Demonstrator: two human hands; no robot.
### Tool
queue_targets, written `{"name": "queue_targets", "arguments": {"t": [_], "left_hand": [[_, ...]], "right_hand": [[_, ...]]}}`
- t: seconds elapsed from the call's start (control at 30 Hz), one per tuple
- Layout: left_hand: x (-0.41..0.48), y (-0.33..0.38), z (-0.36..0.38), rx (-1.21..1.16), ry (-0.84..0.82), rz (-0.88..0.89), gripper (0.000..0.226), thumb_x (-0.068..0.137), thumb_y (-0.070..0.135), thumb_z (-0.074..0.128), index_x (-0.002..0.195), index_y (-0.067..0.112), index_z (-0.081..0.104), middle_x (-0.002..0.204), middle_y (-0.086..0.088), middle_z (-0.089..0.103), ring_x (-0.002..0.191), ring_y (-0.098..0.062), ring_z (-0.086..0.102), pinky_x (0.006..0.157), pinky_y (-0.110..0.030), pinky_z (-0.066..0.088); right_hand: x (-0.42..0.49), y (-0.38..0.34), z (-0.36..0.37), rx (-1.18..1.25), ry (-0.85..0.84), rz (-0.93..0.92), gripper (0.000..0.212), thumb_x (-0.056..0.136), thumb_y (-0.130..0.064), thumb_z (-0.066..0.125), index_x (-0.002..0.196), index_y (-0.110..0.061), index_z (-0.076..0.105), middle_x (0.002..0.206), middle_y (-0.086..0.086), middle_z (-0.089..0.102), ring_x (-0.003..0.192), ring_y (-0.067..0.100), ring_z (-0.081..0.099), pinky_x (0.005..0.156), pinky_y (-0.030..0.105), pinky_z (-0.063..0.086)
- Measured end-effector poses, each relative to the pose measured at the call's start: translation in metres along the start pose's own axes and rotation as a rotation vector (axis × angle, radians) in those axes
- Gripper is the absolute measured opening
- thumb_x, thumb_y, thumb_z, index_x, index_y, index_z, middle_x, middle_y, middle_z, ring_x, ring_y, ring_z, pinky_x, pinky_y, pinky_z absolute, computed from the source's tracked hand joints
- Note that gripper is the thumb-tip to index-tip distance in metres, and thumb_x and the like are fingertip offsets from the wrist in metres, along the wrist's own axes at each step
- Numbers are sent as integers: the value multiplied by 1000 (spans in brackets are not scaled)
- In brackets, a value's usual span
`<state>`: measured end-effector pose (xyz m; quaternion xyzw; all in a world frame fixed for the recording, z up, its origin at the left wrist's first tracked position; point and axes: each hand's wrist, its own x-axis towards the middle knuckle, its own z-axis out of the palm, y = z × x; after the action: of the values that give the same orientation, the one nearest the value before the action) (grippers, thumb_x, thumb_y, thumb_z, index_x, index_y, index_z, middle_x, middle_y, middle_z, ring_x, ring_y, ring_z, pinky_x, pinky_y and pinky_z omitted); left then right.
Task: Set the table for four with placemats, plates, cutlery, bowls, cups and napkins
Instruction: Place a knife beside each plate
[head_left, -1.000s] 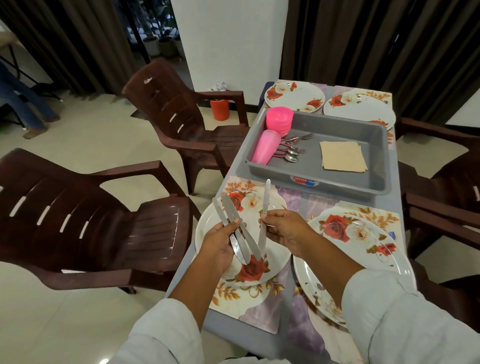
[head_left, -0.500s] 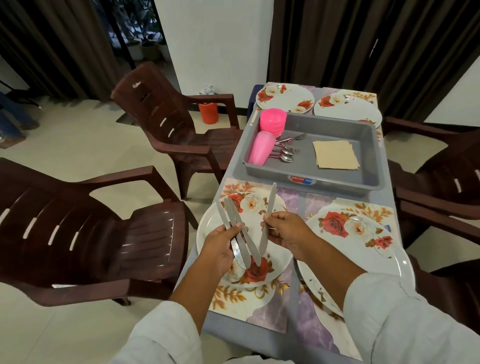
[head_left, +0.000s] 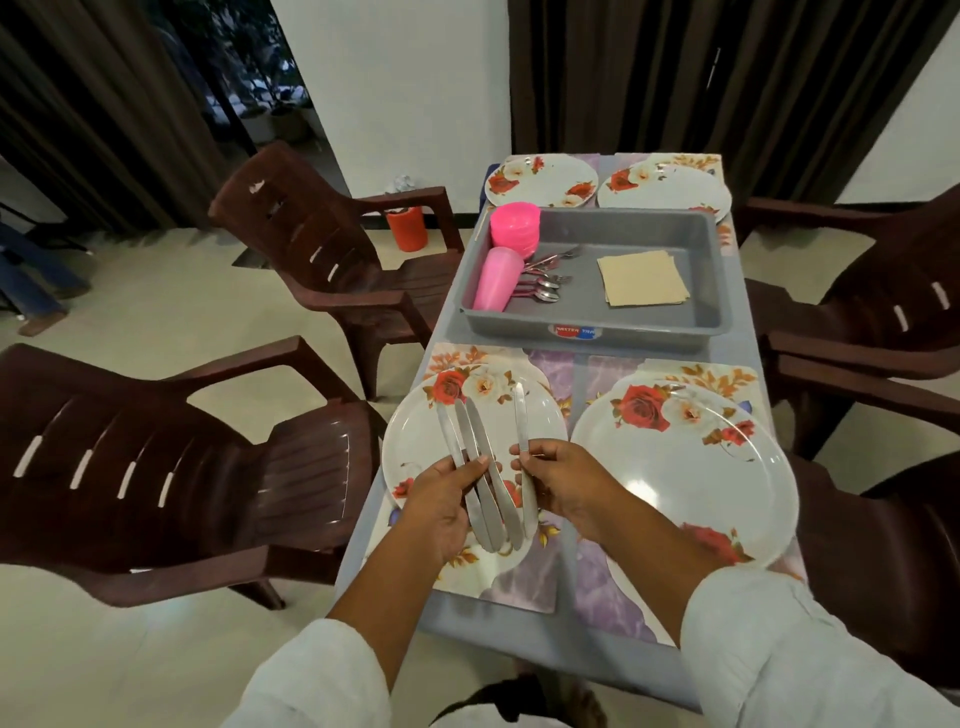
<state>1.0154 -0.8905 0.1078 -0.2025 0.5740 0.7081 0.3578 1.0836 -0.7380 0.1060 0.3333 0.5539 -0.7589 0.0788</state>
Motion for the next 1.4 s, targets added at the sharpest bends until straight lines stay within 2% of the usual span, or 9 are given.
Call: {"name": "queue_targets", "arguments": {"t": [0.1,0.23,0.33,0.47,0.57,0.7,0.9,1.23,1.4], "left_hand": [[-11,-3,-3,-12,-4,-4,19,93,4,68,111,1,70,85,-14,76,73,-24,72,73,-41,60],[-13,4,-16,-37,21,-4,28,90,4,71,119,3,68,91,-13,75,82,-25,71,69,-38,58],[-9,13,-26,-76,26,15,25,91,3,69,116,4,69,92,-12,76,82,-24,72,65,-35,58],[4,23,-44,-144,17,37,22,91,1,68,113,3,69,94,-13,76,90,-26,70,79,-39,57],[14,31,-58,-172,13,24,18,92,0,66,110,3,70,87,-13,75,84,-25,71,81,-40,57],[28,43,-76,-205,2,-24,14,92,0,66,105,5,68,86,-13,74,83,-26,70,94,-50,55],[49,61,-91,-174,-23,-41,18,92,1,68,110,3,68,90,-14,74,85,-25,70,81,-41,57],[66,77,-95,-144,-120,-89,21,91,1,68,111,4,69,90,-13,74,85,-24,70,85,-42,56],[71,82,-94,-93,-124,-107,25,91,3,69,116,5,69,90,-12,76,85,-25,71,78,-41,56]], "right_hand": [[-7,5,-3,18,19,-9,16,101,-10,60,108,-15,73,108,17,73,98,31,71,92,46,60],[-16,-1,-5,57,96,-73,15,95,-14,70,109,-13,72,112,8,74,105,24,70,98,40,56],[-15,-6,-3,95,198,-134,17,96,-19,70,112,-13,72,113,2,73,108,17,68,99,35,55],[-4,-11,6,394,304,-87,16,97,-17,68,110,-8,73,106,9,76,99,17,74,92,31,60],[2,-14,17,599,273,-28,18,98,-15,65,113,-5,71,101,11,77,93,16,76,81,28,62],[11,-15,40,717,297,-4,22,97,-14,67,116,-3,69,102,12,77,93,16,76,73,26,62],[22,-23,69,734,346,-26,22,98,-14,66,118,-5,68,98,11,77,88,13,75,69,25,61],[26,-37,89,694,432,-83,17,101,-23,61,111,-13,69,88,2,74,81,10,70,72,25,57],[27,-36,91,654,468,-83,18,102,-26,58,115,-16,68,107,4,73,89,12,69,69,25,56]]}}
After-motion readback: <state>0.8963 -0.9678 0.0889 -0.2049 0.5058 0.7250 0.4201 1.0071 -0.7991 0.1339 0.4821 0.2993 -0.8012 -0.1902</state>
